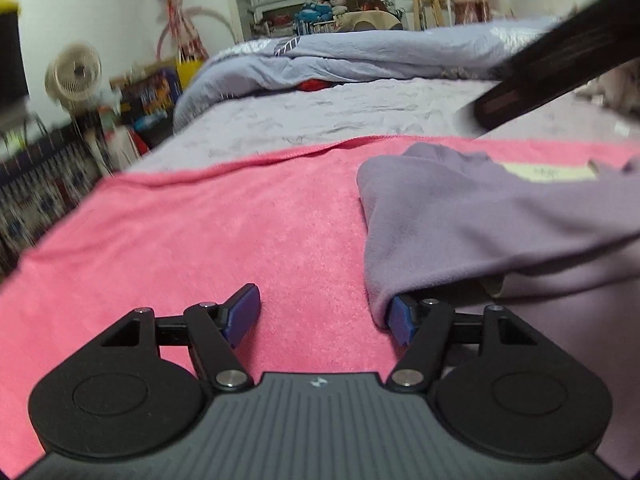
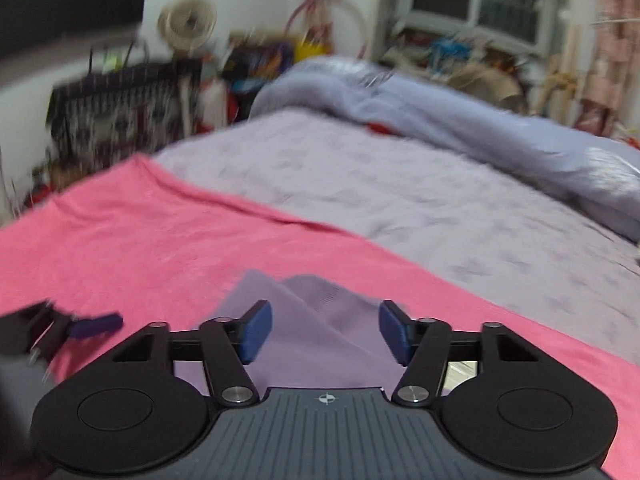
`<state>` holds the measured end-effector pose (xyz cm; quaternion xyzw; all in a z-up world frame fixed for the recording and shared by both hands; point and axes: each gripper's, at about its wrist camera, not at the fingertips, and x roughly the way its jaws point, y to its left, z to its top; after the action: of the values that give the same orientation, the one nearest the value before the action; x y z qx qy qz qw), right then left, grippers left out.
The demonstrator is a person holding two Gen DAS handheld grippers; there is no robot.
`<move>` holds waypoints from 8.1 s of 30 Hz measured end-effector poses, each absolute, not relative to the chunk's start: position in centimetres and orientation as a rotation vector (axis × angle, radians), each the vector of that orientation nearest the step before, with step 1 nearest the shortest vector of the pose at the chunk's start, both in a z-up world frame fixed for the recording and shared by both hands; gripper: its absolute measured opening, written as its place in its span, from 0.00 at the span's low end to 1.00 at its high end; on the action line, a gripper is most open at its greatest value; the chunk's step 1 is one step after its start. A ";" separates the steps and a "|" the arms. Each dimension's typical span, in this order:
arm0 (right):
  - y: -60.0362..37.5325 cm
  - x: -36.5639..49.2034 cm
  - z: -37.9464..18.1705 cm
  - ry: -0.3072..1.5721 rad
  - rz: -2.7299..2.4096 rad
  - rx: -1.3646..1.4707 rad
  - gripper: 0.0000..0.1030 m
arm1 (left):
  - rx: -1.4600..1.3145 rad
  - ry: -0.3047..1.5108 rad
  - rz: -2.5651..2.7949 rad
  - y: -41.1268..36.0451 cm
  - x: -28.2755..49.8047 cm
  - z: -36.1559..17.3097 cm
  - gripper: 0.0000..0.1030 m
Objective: Fold clothes
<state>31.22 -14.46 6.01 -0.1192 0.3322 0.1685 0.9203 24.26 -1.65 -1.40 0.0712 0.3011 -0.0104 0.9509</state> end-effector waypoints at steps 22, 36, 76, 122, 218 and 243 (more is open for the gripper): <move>-10.6 37.9 0.2 0.824 0.263 -0.394 0.51 | -0.055 0.605 -0.093 1.1 22.7 -1.0 0.71; -20.1 29.2 1.1 0.868 0.258 -0.245 0.59 | -0.082 0.609 -0.072 1.6 23.0 -1.1 0.77; -41.3 18.2 -1.1 0.636 -0.349 -0.285 0.99 | 0.341 0.638 -0.136 -9.1 24.0 -1.1 0.94; -40.7 35.2 -0.6 0.710 -0.250 -0.184 0.43 | 0.212 0.634 -0.156 -7.2 24.2 -1.7 1.00; -9.7 36.8 0.8 0.837 0.167 -0.473 0.12 | 0.034 0.608 -0.132 -1.4 22.7 -0.9 0.98; -15.0 35.5 3.6 0.875 0.363 -0.304 0.74 | 0.038 0.604 -0.144 -1.4 22.5 -0.9 0.98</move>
<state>35.50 -14.95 3.65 -0.1458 0.4197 0.1742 0.8788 22.53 -1.44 -0.92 0.0185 0.2970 -0.0710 0.9521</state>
